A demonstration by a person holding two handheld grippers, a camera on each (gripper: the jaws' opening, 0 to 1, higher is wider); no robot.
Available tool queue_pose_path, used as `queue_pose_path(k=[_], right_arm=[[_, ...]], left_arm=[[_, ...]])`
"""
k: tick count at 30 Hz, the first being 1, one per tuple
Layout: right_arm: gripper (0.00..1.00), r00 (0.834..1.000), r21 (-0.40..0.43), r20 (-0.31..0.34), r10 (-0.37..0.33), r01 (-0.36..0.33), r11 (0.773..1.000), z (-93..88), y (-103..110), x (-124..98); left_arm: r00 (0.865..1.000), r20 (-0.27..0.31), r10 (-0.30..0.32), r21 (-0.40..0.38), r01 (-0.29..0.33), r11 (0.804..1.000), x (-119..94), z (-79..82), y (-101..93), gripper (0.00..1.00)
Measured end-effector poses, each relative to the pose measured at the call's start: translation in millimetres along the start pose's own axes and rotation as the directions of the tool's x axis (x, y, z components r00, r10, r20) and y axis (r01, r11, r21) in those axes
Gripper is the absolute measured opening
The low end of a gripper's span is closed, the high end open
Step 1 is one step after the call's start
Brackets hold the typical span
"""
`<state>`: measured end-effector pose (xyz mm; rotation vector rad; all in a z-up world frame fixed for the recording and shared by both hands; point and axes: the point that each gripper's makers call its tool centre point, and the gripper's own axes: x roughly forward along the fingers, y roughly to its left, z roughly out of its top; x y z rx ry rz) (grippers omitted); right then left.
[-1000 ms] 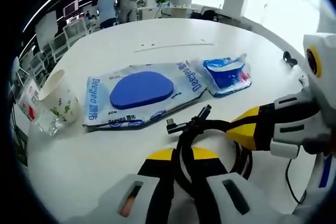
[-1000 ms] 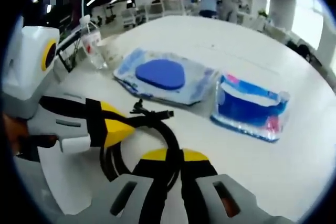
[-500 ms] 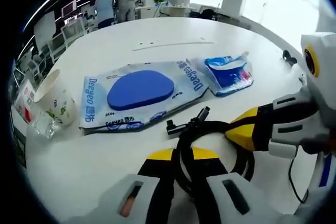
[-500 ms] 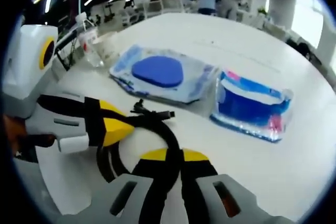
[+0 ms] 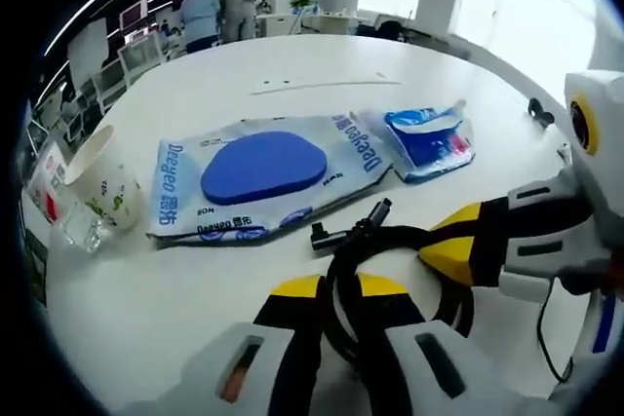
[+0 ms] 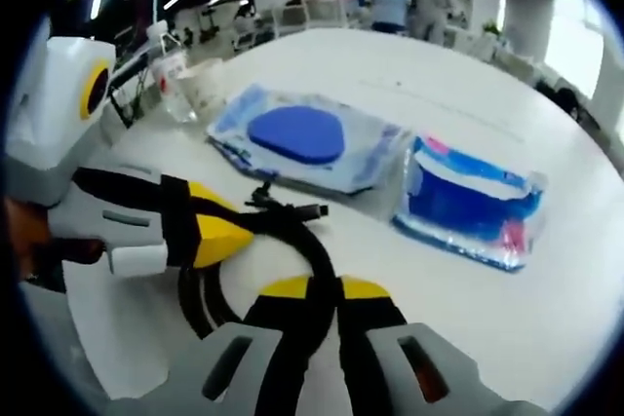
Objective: Arrange the tabletop items into an orderly group along one side of the table until the central work area is clear of visible clutter.
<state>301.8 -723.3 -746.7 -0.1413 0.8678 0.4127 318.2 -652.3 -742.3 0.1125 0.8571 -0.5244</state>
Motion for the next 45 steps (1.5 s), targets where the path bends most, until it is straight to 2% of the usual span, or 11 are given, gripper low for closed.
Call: queue_pose_path(k=[6,10,20,28,39,43,45], right_arm=[[0.12,0.999,0.021,0.019,0.029,-0.029,0.999,1.0,3.3,-0.5],[0.17,1.0,0.019,0.017,0.016,-0.016,1.0,1.0,1.8,-1.2],[0.24,0.999,0.039,0.032,0.035,-0.036,0.999,2.9,5.9,-3.1],[0.3,0.998,0.046,0.05,0.033,-0.035,0.998,6.3,6.2,-7.4],[0.4,0.997,0.072,0.071,0.015,-0.02,0.997,8.0,3.0,-18.5],[0.45,0.995,0.125,0.102,0.006,-0.019,0.992,9.3,2.0,-24.6],[0.46,0.996,0.117,0.094,0.006,-0.017,0.993,6.2,2.1,-25.8]], left_arm=[[1.0,0.005,0.007,0.015,-0.007,1.0,0.5,0.2,-1.0,0.12],[1.0,0.01,0.014,0.006,-0.014,1.0,0.0,-0.3,-1.3,0.13],[1.0,0.008,0.007,0.011,-0.007,1.0,-5.6,-4.3,1.2,0.16],[0.999,0.034,0.016,-0.019,-0.015,1.0,-12.5,-2.3,6.0,0.19],[0.996,0.088,0.022,-0.061,-0.016,0.998,-26.2,8.3,9.1,0.22],[0.993,0.118,0.015,-0.065,-0.007,0.998,-31.2,9.5,9.9,0.25],[0.992,0.125,0.014,-0.072,-0.005,0.997,-32.9,8.1,11.2,0.26]])
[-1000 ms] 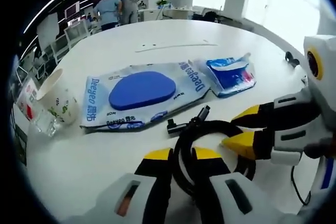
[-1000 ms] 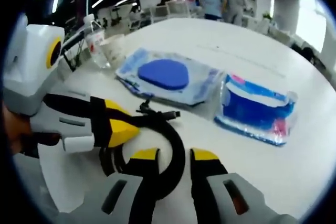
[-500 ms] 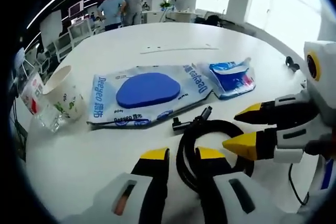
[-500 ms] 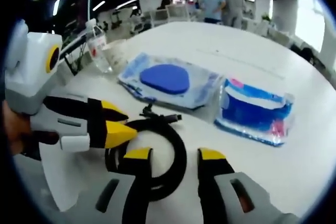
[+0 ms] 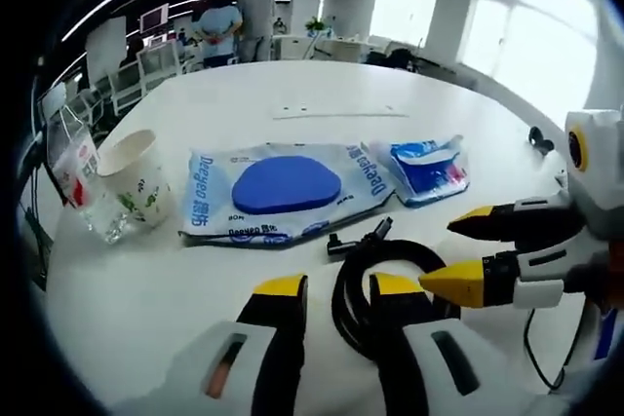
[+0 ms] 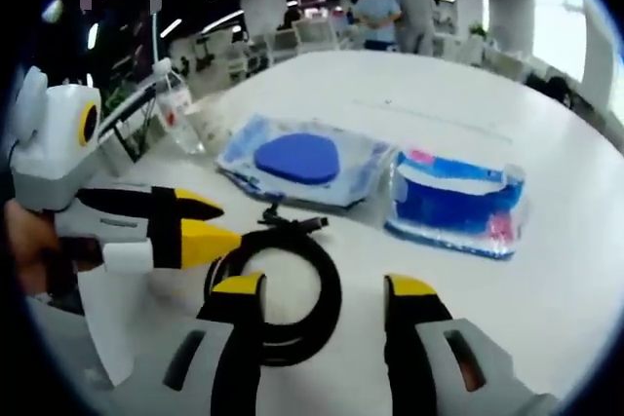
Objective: Arrange the tabletop items into an orderly group along one side of the table until the central work area is clear of visible clutter.
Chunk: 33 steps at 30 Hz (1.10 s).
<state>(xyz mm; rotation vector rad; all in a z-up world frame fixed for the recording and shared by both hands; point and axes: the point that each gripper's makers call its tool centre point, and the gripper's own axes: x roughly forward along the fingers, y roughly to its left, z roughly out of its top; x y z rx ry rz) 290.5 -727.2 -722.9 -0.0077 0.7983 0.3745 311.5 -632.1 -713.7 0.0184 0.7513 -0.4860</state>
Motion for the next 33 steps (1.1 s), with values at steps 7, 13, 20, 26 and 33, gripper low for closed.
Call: queue_pose_path(k=[7,13,20,26,33], right_arm=[[0.51,1.0,0.017,0.007,-0.012,0.011,1.0,-7.1,-2.9,-9.1],[0.55,1.0,0.015,0.012,-0.003,0.003,1.0,-14.9,-4.3,-15.6],[0.63,1.0,0.03,0.013,0.014,-0.015,0.999,-23.7,-4.6,-22.9],[0.7,0.999,0.033,0.027,0.028,-0.029,0.999,-23.4,-3.1,-28.3],[0.75,0.998,0.036,0.046,0.045,-0.047,0.998,-23.5,1.5,-32.5]], left_arm=[[1.0,0.026,-0.008,-0.009,0.008,1.0,-8.5,-0.6,-0.2,0.3],[0.997,0.071,-0.01,0.04,0.007,0.999,-16.5,3.2,0.9,0.38],[0.995,0.099,-0.029,0.029,0.026,0.999,-23.3,2.4,0.9,0.46],[0.992,0.113,-0.048,0.029,0.045,0.999,-28.8,0.2,-2.0,0.53],[0.989,0.134,-0.062,0.026,0.059,0.998,-35.6,-2.7,-5.0,0.59]])
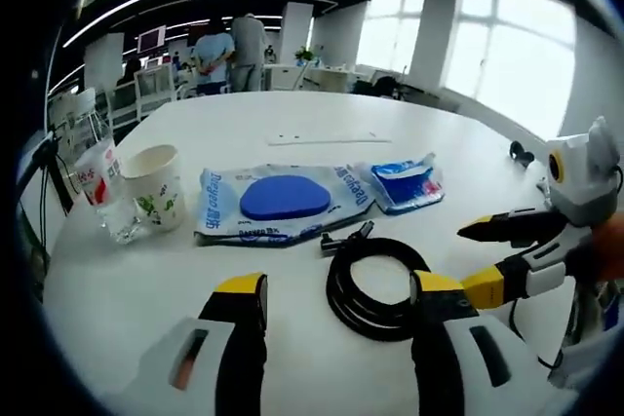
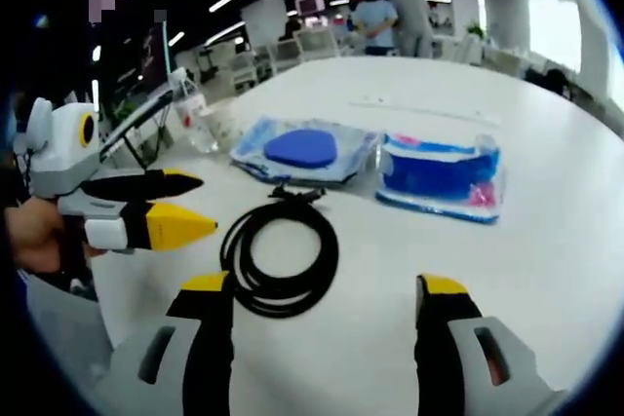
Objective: Arrange the tabletop items into an orderly group along one side of the table until the central work area is clear of visible clutter.
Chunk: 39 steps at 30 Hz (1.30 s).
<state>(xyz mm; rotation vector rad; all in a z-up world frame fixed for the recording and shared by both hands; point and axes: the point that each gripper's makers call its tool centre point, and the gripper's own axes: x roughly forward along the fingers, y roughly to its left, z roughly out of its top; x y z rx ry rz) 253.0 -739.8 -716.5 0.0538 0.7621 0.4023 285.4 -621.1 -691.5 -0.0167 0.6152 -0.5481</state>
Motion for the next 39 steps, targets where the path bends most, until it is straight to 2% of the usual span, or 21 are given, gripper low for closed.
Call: queue_pose_path(k=[5,15,21,25,39], right_arm=[[0.79,1.0,-0.006,-0.001,0.022,-0.022,1.0,-5.6,10.9,-2.1],[0.83,0.999,0.009,0.007,0.033,-0.033,0.999,-12.8,15.9,-8.5],[0.85,0.999,0.016,0.02,0.038,-0.038,0.999,-15.3,19.3,-15.4],[0.86,0.999,0.037,0.027,0.038,-0.039,0.999,-18.8,19.6,-19.3],[0.91,0.998,0.052,0.049,0.028,-0.03,0.998,-31.1,17.3,-39.8]], left_arm=[[1.0,0.007,-0.002,-0.009,0.002,1.0,-5.3,-2.2,-2.3,0.62],[1.0,0.022,-0.003,-0.019,0.003,1.0,-16.0,-4.0,1.5,0.7],[1.0,0.028,-0.011,-0.018,0.011,1.0,-24.1,-9.2,-2.6,0.73],[1.0,0.024,-0.016,0.012,0.015,1.0,-29.5,-13.7,-7.2,0.75],[0.999,0.049,-0.013,0.0,0.013,1.0,-47.5,-16.2,-8.3,0.78]])
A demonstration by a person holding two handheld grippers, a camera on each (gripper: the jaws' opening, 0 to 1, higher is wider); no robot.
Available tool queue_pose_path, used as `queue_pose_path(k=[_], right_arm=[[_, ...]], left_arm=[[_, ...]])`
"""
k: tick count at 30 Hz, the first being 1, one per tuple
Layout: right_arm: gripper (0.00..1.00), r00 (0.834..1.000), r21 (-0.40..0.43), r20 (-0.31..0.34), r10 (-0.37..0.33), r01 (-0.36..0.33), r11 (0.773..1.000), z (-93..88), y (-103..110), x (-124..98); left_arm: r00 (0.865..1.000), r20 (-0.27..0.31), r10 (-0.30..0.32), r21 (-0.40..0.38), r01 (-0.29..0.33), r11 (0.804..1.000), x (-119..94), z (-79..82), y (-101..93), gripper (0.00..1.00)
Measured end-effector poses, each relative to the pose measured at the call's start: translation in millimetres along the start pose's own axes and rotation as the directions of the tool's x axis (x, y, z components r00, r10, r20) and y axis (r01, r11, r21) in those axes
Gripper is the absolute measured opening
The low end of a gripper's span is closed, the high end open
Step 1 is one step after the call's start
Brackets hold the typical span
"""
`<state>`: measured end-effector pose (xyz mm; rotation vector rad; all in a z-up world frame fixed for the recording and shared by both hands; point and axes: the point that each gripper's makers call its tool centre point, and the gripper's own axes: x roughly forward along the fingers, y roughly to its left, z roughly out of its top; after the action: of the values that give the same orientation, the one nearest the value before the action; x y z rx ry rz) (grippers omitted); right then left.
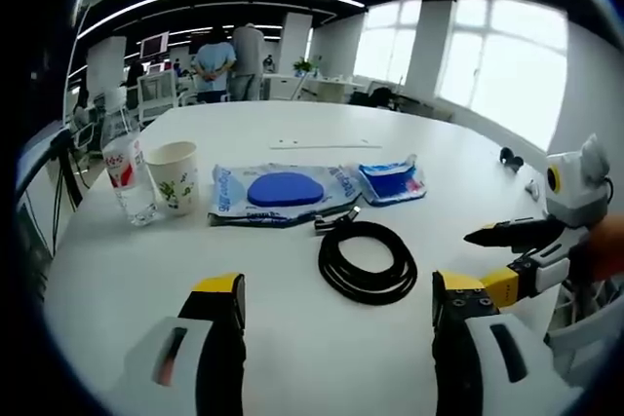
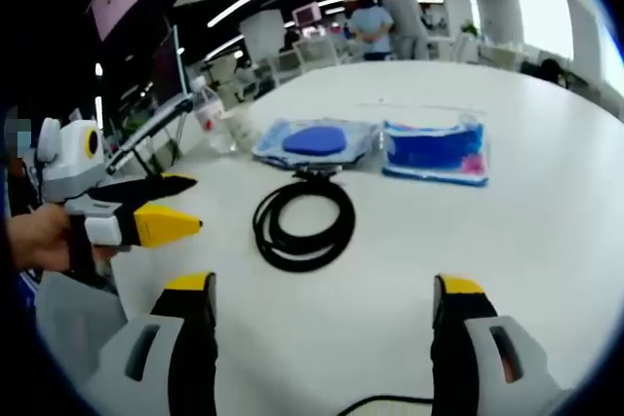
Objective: Arrange the tabletop items into an orderly group along one side of the table until the central work area is clear of visible clutter.
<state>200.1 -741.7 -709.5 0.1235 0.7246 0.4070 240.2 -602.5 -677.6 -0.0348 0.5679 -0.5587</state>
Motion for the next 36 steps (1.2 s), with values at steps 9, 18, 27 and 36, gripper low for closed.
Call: queue_pose_path(k=[9,18,27,36], right_arm=[[0.93,1.0,-0.008,0.004,-0.002,0.002,1.0,-9.9,-0.2,-14.7],[0.93,1.0,-0.002,0.002,0.005,-0.005,1.0,-18.7,2.0,-22.9],[0.93,1.0,-0.005,0.017,0.01,-0.01,1.0,-24.0,1.6,-35.3],[0.93,1.0,-0.008,0.024,0.018,-0.018,1.0,-31.7,8.9,-45.2]], left_arm=[[1.0,-0.004,0.005,0.001,-0.005,1.0,-12.4,-7.8,1.2,0.79],[1.0,0.008,0.012,0.003,-0.012,1.0,-24.3,-8.8,-2.1,0.81],[0.999,0.023,0.035,-0.01,-0.035,0.999,-37.1,-11.9,2.9,0.81],[0.998,0.037,0.049,-0.009,-0.049,0.999,-52.2,-16.0,4.6,0.82]])
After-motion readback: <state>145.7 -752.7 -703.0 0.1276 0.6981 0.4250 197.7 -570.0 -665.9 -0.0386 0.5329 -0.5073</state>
